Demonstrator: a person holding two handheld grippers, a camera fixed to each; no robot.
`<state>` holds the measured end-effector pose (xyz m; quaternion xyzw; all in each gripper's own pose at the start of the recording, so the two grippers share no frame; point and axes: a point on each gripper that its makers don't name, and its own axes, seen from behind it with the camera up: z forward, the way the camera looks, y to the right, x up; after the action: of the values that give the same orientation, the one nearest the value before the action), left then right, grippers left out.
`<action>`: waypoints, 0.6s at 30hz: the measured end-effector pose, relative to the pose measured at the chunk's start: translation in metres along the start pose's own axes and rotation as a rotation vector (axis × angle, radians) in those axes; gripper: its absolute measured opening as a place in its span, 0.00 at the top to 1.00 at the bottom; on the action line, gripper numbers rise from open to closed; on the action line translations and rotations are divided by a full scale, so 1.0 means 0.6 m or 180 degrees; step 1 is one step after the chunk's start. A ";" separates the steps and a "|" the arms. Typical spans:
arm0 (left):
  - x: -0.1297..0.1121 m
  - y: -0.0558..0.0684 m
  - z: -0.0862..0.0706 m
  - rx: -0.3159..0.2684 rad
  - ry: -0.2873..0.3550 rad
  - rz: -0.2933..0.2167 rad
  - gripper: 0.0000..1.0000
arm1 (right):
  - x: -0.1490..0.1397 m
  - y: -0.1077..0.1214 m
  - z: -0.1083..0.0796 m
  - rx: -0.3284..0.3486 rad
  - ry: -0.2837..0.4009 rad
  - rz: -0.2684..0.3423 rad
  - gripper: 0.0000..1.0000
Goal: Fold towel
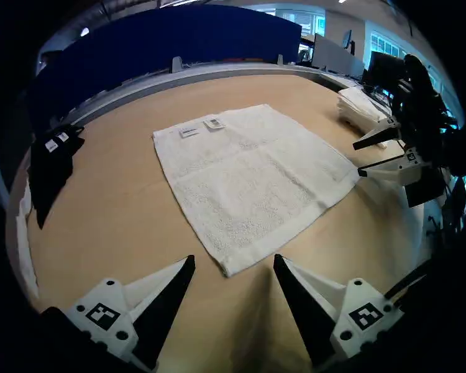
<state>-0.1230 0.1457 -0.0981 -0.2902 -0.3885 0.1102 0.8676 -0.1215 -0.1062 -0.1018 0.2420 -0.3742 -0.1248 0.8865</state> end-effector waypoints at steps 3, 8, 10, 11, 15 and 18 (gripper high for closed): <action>-0.004 0.003 0.001 -0.0007 -0.0021 -0.0003 0.07 | -0.001 -0.001 0.002 0.0007 0.0001 0.0001 0.04; -0.009 0.003 0.003 0.0028 -0.0050 0.0024 0.16 | -0.001 -0.003 0.004 0.0031 0.0000 -0.0009 0.12; -0.009 0.001 0.004 0.0046 -0.0051 0.0008 0.21 | -0.004 -0.004 0.004 0.0043 -0.0013 0.0001 0.17; -0.008 0.001 0.004 0.0054 -0.0051 -0.0001 0.21 | -0.006 -0.005 0.004 0.0048 -0.0020 0.0006 0.20; -0.009 -0.001 0.005 0.0055 -0.0062 -0.0040 0.24 | -0.015 -0.008 0.003 0.0082 -0.0066 0.0018 0.25; -0.009 -0.002 0.005 0.0057 -0.0067 -0.0035 0.24 | -0.022 -0.012 0.001 0.0090 -0.0092 -0.0006 0.27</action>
<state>-0.1292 0.1438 -0.0992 -0.2791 -0.3982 0.1120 0.8666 -0.1312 -0.1070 -0.1131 0.2530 -0.3885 -0.1238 0.8773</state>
